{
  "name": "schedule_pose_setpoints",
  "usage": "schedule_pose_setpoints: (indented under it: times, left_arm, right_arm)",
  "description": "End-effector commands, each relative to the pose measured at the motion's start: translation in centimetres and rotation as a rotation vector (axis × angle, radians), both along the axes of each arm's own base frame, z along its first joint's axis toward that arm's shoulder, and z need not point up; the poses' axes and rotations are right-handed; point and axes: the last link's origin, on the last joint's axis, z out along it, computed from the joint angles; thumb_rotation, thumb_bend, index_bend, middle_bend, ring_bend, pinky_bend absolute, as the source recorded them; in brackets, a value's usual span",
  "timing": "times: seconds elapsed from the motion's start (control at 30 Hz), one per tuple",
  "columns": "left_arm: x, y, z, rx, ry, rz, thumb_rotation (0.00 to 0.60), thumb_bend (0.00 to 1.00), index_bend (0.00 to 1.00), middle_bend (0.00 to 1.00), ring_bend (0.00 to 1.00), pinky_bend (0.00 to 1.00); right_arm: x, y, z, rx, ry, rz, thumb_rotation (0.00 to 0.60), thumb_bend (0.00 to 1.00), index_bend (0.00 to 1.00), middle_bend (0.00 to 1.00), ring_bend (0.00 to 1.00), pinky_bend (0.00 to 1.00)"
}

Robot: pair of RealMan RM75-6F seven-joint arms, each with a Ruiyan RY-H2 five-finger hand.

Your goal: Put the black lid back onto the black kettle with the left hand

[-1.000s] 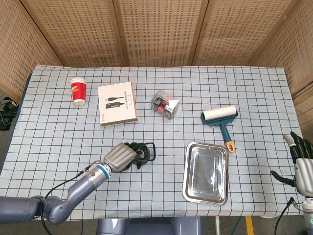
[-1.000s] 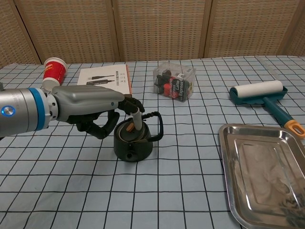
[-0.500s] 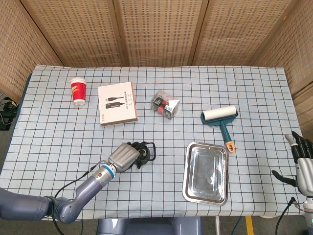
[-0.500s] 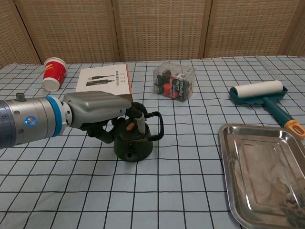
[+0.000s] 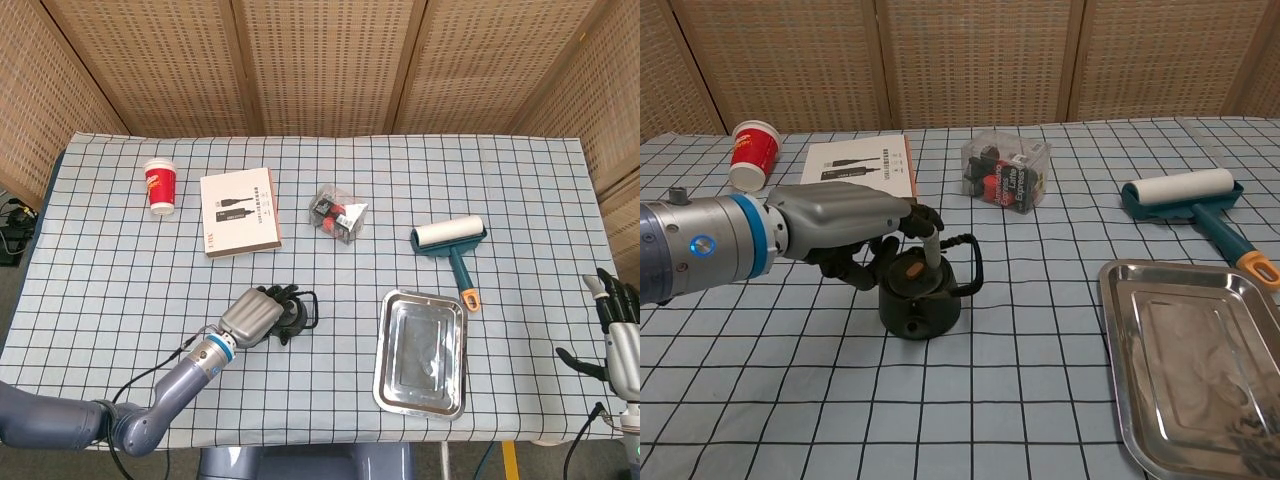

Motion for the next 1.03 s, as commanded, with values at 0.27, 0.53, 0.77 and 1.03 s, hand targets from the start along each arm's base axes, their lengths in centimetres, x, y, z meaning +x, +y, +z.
schedule_pose_setpoints:
  times: [0.27, 0.53, 0.77, 1.03]
  left_arm:
    - [-0.1, 0.9, 5.6, 0.109, -0.087, 0.005, 0.6, 0.9, 0.2, 0.02, 0.08, 0.23]
    - [-3.9, 1.6, 11.4, 0.286, -0.056, 0.097, 0.6, 0.0, 0.0, 0.0, 0.0, 0.0]
    - [-9.8, -0.9, 15.3, 0.509, -0.079, 0.199, 0.6, 0.0, 0.0, 0.0, 0.0, 0.0]
    - [-15.5, -5.6, 17.0, 0.595, -0.105, 0.292, 0.6, 0.0, 0.0, 0.0, 0.0, 0.0]
  right_arm:
    - [0.1, 0.0, -0.2, 0.006, 0.004, 0.003, 0.6, 0.21, 0.0, 0.0, 0.0, 0.0]
    - [0.3, 0.1, -0.5, 0.016, 0.012, 0.009, 0.6, 0.21, 0.0, 0.0, 0.0, 0.0]
    - [0.5, 0.2, -0.8, 0.02, 0.02, 0.016, 0.6, 0.21, 0.0, 0.0, 0.0, 0.0]
    - [0.8, 0.4, -0.7, 0.018, 0.021, 0.025, 0.6, 0.21, 0.0, 0.0, 0.0, 0.0]
